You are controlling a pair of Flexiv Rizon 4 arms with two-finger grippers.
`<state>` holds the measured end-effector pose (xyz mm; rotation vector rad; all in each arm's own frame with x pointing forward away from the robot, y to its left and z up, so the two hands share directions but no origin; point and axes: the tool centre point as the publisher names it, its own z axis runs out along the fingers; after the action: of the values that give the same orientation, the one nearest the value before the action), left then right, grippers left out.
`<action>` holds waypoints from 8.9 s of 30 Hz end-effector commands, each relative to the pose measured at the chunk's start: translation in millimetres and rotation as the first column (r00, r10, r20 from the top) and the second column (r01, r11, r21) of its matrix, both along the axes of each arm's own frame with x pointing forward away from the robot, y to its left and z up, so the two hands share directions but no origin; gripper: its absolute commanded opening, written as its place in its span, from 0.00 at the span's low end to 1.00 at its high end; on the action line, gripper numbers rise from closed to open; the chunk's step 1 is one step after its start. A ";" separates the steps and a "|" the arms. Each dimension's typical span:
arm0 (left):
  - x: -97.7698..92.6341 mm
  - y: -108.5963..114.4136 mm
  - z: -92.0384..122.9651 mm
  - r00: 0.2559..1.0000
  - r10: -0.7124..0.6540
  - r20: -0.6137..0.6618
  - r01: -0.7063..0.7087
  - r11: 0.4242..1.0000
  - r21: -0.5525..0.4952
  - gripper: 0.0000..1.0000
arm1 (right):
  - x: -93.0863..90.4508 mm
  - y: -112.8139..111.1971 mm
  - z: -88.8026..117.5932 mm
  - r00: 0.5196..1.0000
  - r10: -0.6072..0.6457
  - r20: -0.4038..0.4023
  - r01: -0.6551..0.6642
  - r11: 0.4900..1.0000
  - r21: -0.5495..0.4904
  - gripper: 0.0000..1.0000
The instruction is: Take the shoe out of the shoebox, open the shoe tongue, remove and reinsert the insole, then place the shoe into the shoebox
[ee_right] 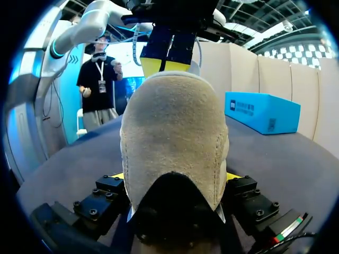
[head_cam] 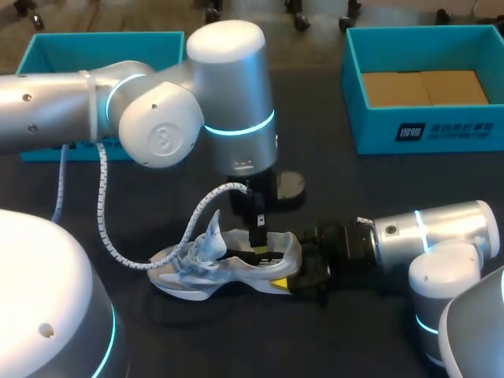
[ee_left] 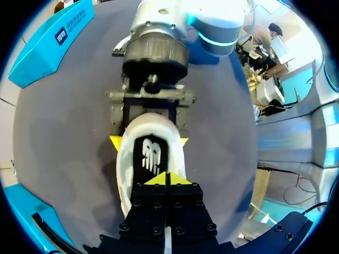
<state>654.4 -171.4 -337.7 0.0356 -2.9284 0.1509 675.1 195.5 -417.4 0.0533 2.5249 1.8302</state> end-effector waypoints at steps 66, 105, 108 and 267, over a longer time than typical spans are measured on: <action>40.3 32.7 -82.7 0.958 0.106 0.266 -0.130 0.989 0.073 0.00 | 0.7 2.1 0.6 1.000 0.001 -0.001 -0.001 1.000 -0.008 0.00; 18.6 55.8 10.3 0.981 0.189 0.036 -0.165 0.926 -0.340 0.00 | 0.7 2.1 0.6 1.000 0.001 -0.001 -0.001 1.000 -0.008 0.00; 19.2 54.6 12.5 0.977 0.212 0.038 -0.185 0.914 -0.360 0.00 | 0.7 2.1 0.6 1.000 0.001 -0.001 -0.001 1.000 -0.008 0.00; -2.4 -99.9 171.4 0.953 0.298 -0.051 -0.263 0.735 -0.625 0.00 | 0.7 2.1 0.6 1.000 0.001 -0.001 -0.001 1.000 -0.008 0.00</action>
<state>655.8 -281.8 -186.4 0.4348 -2.7902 1.1879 675.8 195.6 -417.4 0.0526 2.5251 1.8306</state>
